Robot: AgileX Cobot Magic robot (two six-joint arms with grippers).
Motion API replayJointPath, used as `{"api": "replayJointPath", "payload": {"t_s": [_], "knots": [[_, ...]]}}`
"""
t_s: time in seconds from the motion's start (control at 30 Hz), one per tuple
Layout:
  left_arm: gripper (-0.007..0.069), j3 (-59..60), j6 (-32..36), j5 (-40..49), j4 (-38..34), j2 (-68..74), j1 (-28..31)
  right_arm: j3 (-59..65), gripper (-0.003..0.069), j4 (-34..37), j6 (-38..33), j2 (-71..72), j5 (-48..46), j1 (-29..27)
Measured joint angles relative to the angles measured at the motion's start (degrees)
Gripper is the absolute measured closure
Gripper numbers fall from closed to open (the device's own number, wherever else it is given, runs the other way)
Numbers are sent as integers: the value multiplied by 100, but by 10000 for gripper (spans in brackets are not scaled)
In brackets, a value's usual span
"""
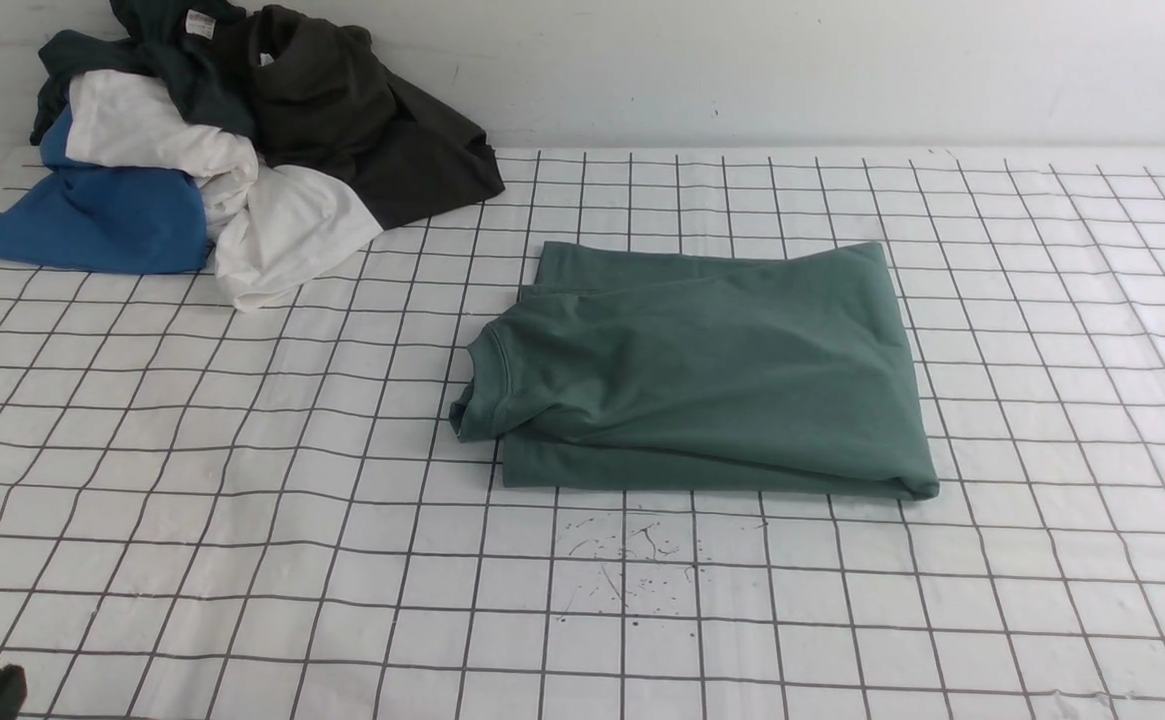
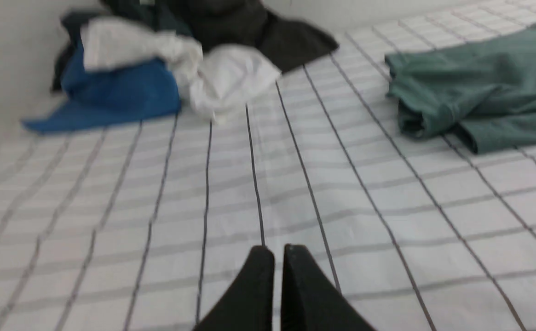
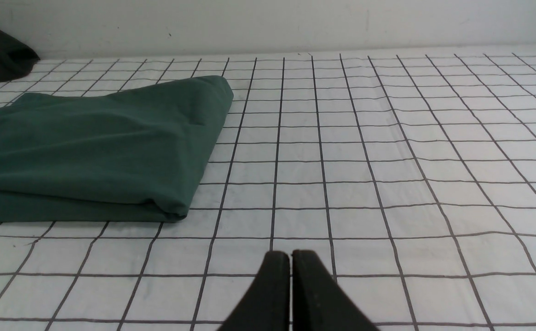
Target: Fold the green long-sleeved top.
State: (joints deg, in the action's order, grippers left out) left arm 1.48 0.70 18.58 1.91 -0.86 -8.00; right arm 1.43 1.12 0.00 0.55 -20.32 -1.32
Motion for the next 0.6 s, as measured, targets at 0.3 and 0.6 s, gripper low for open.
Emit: {"api": "replayJointPath", "payload": {"t_s": [0.3, 0.6], "knots": [[611, -19, -572, 251, 5, 0, 6, -5, 656, 22, 0, 0, -17, 0], [611, -19, -435, 214, 0, 0, 6, -5, 656, 22, 0, 0, -22, 0]]}}
